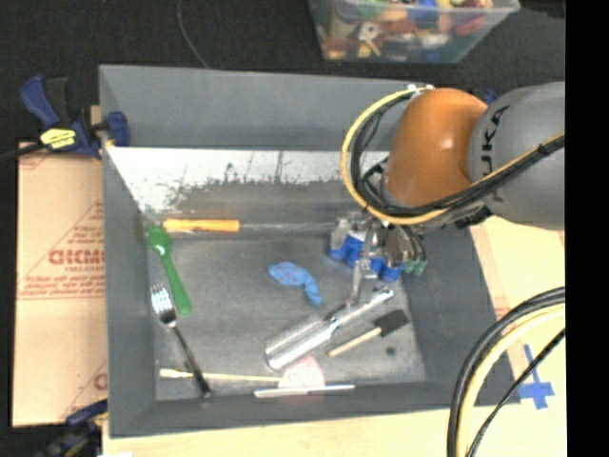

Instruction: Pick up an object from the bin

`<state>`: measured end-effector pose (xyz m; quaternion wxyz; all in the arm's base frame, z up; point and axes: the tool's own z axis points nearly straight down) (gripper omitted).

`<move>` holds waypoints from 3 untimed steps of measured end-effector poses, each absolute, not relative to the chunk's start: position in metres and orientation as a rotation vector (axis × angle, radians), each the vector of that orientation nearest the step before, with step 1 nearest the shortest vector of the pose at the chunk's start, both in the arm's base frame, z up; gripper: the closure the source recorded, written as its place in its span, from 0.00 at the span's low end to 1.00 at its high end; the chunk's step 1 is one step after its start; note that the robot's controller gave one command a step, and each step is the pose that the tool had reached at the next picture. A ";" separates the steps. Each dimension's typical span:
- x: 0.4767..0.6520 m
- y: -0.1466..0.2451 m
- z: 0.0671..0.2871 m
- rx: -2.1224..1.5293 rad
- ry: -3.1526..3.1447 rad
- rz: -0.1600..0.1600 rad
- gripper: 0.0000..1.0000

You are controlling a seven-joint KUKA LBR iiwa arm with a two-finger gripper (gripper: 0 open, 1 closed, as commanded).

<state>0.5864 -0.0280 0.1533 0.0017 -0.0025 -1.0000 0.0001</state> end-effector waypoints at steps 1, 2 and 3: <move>0.589 -0.028 0.157 -0.006 -3.146 0.001 0.00; 0.641 -0.098 0.073 0.228 -3.148 0.007 0.00; 0.649 -0.092 0.074 0.244 -3.159 0.006 0.00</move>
Offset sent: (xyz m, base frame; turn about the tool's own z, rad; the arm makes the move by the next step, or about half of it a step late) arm 0.0512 -0.0678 -0.0833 -0.1521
